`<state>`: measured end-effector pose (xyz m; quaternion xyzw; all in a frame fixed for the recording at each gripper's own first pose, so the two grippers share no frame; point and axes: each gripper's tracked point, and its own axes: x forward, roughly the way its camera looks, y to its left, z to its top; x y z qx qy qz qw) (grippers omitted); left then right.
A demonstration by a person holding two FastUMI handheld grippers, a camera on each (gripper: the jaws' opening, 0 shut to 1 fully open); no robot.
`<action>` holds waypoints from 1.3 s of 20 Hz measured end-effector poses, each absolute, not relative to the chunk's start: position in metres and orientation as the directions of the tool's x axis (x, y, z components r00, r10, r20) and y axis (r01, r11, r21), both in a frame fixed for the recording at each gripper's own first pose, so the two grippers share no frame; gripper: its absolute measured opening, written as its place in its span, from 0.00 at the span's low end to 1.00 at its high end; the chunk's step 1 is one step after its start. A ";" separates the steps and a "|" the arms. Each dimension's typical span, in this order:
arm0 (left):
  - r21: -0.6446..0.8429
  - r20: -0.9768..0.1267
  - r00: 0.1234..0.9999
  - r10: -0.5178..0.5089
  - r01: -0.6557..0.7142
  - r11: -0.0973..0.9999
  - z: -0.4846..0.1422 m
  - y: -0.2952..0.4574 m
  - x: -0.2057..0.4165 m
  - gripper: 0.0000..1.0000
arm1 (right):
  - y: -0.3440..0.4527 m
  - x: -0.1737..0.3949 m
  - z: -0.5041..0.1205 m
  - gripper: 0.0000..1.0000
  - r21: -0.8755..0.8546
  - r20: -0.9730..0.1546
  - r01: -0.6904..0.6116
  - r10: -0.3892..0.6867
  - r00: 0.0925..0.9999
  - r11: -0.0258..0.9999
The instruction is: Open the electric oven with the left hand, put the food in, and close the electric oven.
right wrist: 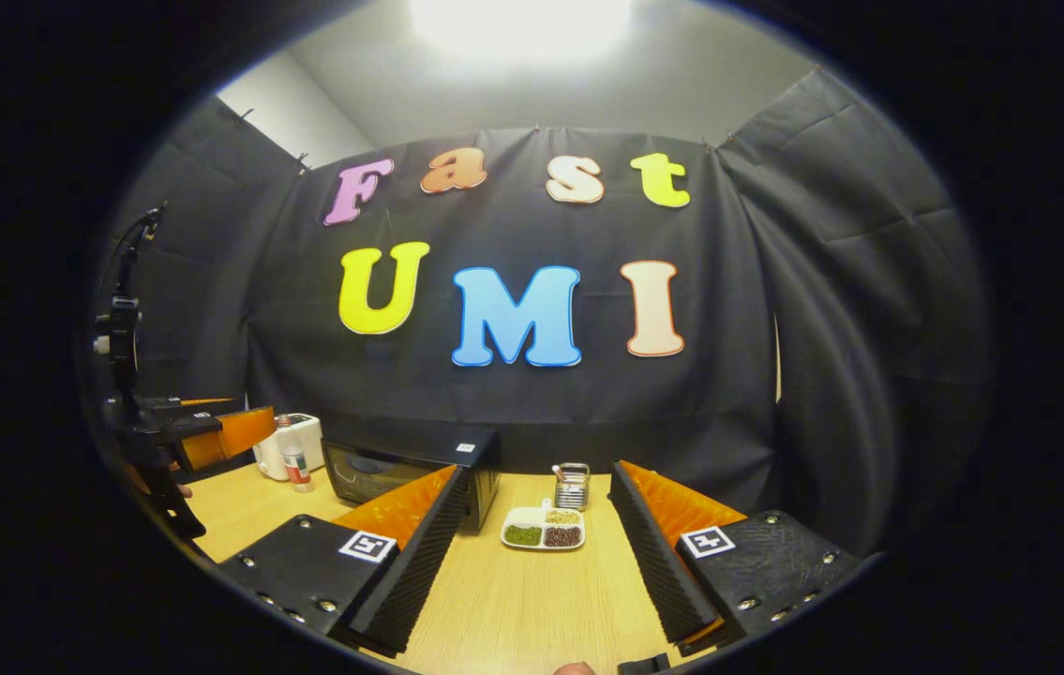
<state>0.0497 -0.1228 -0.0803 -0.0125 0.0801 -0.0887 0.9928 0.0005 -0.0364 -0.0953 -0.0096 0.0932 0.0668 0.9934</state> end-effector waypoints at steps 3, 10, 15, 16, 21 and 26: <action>-0.034 -0.138 0.977 -0.164 0.161 0.986 -0.065 -0.120 0.014 1.00 | -0.043 -0.011 -0.087 0.95 0.001 -0.177 -0.131 0.129 0.976 0.991; -0.009 -0.136 0.982 -0.128 0.128 0.992 -0.060 -0.078 -0.029 0.94 | -0.031 -0.028 -0.081 0.95 0.021 -0.155 -0.114 0.116 0.981 0.993; -0.002 -0.123 0.986 -0.116 0.116 0.993 -0.053 -0.042 -0.030 0.98 | -0.025 -0.032 -0.069 0.95 -0.001 -0.107 -0.096 0.096 0.990 0.995; -0.004 -0.119 0.987 -0.112 0.112 0.994 -0.051 -0.037 -0.028 0.99 | -0.024 -0.031 -0.065 0.95 -0.002 -0.092 -0.085 0.085 0.992 0.996; -0.039 -0.085 0.993 -0.087 0.084 0.996 -0.041 -0.017 -0.027 1.00 | -0.010 -0.025 -0.049 0.95 -0.004 -0.057 -0.092 0.091 0.994 0.996; -0.035 -0.083 0.993 -0.079 0.077 0.996 -0.043 -0.005 -0.025 1.00 | 0.002 -0.021 -0.044 0.95 -0.012 -0.040 -0.099 0.099 0.994 0.995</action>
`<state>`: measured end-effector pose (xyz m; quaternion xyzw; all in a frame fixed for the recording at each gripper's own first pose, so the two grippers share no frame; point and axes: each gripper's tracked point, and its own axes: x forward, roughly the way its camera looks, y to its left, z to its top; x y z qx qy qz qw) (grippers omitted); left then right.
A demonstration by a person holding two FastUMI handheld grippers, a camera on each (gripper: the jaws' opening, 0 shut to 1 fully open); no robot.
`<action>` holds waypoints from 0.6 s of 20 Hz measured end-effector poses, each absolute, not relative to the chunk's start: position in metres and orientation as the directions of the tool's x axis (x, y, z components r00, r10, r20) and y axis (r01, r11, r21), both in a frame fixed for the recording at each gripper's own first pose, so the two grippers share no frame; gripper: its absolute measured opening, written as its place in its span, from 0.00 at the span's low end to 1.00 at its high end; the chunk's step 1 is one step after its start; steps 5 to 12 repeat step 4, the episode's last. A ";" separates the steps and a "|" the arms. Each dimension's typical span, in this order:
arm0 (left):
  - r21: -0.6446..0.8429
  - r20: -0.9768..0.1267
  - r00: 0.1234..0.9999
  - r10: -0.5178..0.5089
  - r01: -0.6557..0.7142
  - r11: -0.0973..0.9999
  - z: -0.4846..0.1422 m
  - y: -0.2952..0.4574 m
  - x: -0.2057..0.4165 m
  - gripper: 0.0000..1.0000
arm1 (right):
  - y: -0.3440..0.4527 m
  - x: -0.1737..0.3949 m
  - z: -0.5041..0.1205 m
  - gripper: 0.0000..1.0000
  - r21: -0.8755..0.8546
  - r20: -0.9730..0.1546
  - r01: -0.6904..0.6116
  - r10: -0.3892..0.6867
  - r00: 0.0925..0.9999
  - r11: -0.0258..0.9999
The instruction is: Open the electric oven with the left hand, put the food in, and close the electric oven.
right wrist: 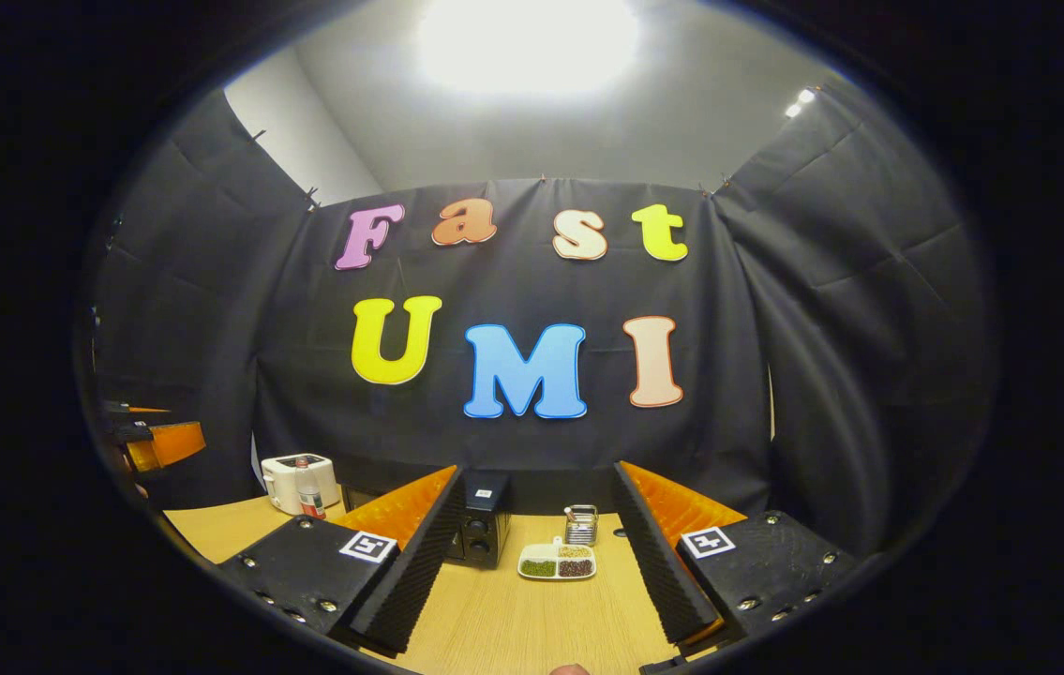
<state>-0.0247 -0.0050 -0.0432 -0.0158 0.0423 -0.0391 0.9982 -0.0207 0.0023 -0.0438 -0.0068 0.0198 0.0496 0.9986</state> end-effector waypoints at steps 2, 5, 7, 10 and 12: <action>-0.038 -0.079 0.994 -0.080 0.078 0.996 -0.043 -0.003 -0.025 1.00 | 0.006 -0.019 -0.044 0.95 -0.007 -0.042 -0.101 0.101 0.994 0.995; -0.031 -0.082 0.993 -0.082 0.080 0.996 -0.043 -0.002 -0.023 1.00 | 0.005 -0.018 -0.043 0.95 -0.005 -0.039 -0.091 0.091 0.995 0.996; -0.031 -0.082 0.993 -0.082 0.080 0.996 -0.043 -0.002 -0.023 1.00 | 0.005 -0.018 -0.043 0.95 -0.005 -0.039 -0.091 0.091 0.995 0.996; -0.031 -0.082 0.993 -0.082 0.080 0.996 -0.043 -0.002 -0.023 1.00 | 0.005 -0.018 -0.043 0.95 -0.005 -0.039 -0.091 0.091 0.995 0.996; -0.031 -0.082 0.993 -0.082 0.080 0.996 -0.043 -0.002 -0.023 1.00 | 0.005 -0.018 -0.043 0.95 -0.005 -0.039 -0.091 0.091 0.995 0.996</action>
